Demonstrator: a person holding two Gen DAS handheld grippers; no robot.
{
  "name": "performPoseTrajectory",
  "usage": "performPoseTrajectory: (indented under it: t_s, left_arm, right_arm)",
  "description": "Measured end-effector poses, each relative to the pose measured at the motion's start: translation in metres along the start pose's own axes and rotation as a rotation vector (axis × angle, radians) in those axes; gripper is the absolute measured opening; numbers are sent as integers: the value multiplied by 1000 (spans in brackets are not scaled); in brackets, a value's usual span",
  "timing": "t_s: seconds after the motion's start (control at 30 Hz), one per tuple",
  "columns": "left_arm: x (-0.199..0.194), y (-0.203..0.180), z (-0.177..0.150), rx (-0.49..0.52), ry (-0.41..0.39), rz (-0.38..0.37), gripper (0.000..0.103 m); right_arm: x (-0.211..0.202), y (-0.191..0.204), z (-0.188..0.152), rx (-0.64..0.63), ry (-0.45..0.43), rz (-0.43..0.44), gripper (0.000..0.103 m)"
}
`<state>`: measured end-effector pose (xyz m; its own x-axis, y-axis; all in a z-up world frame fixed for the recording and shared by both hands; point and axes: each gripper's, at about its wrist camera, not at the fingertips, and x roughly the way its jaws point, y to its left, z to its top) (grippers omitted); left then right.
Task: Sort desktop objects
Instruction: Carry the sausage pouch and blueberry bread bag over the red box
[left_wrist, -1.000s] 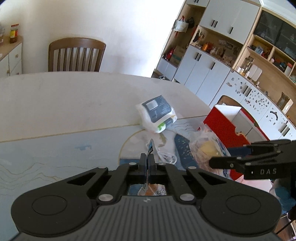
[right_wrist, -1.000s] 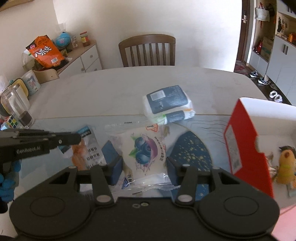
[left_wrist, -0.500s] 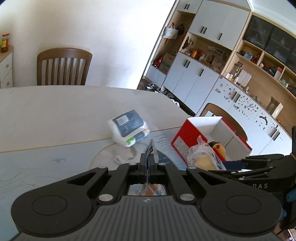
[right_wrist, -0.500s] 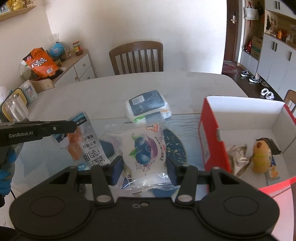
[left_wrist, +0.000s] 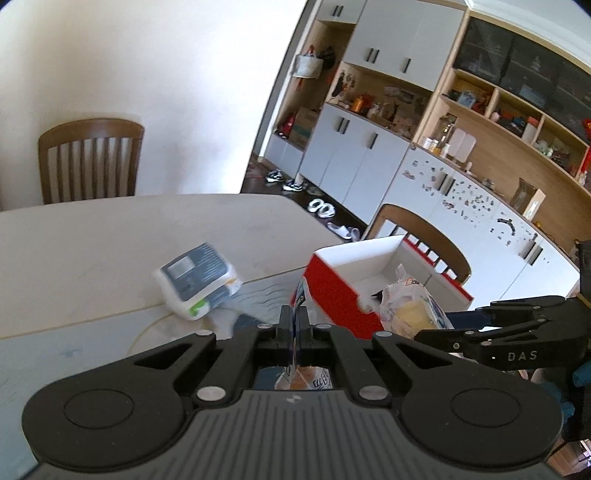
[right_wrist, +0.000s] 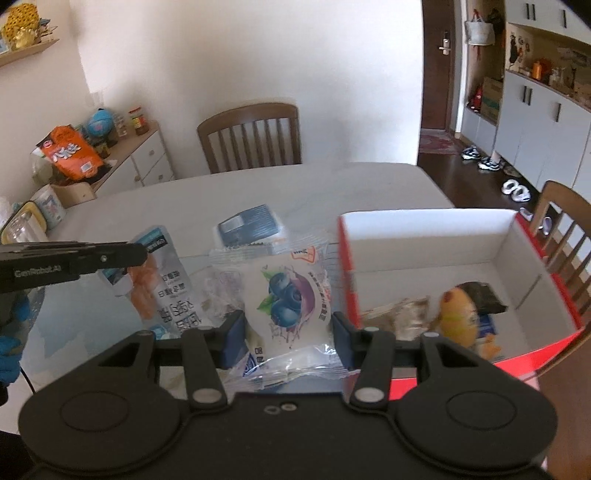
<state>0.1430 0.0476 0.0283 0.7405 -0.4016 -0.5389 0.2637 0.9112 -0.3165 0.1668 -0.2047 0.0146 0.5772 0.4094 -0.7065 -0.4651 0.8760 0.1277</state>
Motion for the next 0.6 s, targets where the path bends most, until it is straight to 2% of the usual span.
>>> performPoseTrajectory:
  t_s: [0.6]
  left_arm:
    - [64, -91, 37, 54, -34, -68, 0]
  right_arm:
    - [-13, -97, 0, 4, -7, -65, 49]
